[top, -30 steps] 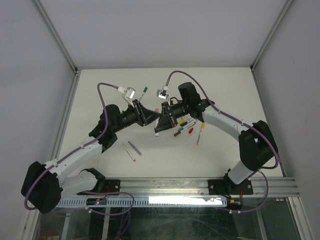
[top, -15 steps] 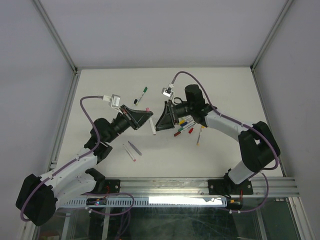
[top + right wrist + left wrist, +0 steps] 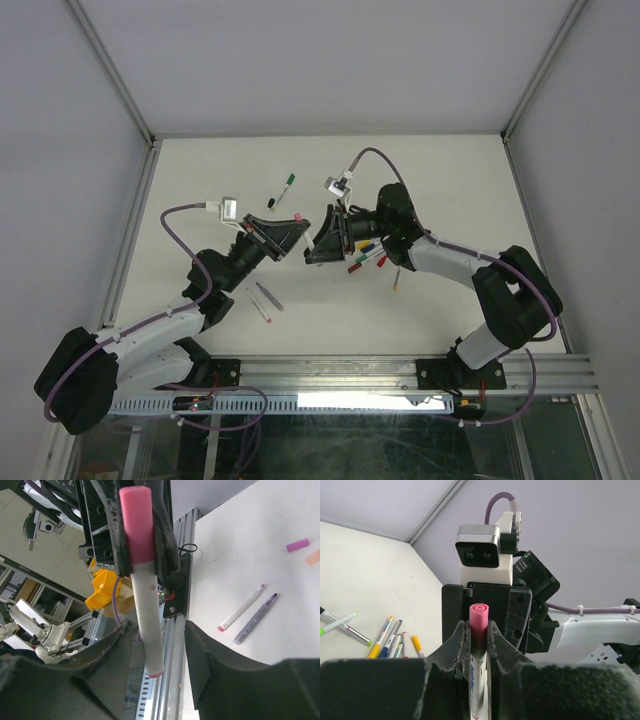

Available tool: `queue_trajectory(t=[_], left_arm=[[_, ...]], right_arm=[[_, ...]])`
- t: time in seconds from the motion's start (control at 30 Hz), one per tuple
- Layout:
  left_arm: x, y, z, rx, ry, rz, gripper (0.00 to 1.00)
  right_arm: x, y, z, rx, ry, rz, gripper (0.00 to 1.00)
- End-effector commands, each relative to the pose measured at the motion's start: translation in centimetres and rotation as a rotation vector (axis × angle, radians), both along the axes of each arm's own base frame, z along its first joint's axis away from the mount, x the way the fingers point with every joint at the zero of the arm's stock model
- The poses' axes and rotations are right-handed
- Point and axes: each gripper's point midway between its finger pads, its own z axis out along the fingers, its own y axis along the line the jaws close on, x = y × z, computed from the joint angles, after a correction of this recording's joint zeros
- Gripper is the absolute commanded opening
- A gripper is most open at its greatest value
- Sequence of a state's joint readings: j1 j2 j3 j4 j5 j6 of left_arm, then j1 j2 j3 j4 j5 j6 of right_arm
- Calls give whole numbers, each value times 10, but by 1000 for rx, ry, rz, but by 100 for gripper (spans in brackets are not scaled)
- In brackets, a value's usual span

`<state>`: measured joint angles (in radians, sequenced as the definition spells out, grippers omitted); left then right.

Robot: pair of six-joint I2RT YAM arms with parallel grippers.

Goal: Open the pen caps
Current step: Open the pen cap from the pen.

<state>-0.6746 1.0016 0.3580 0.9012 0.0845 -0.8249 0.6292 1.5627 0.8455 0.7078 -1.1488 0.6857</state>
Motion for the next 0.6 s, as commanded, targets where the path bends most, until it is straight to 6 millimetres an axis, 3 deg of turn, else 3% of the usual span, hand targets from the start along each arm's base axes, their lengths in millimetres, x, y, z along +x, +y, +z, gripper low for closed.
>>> queue_trajectory(t=[0.0, 0.17, 0.37, 0.47, 0.57], left_arm=[[-4, 3, 24, -76, -65, 8, 0], [-4, 6, 23, -75, -60, 26, 0], [-2, 14, 28, -21, -50, 52, 38], [0, 21, 32, 1, -36, 42, 64], [2, 23, 28, 32, 8, -5, 72]], right_arm=[[-4, 3, 26, 78, -83, -11, 43], [-5, 3, 28, 79, -94, 5, 0], [-3, 4, 25, 10, -16, 6, 0], [-1, 6, 25, -18, 20, 6, 0], [-1, 6, 25, -34, 42, 6, 0]])
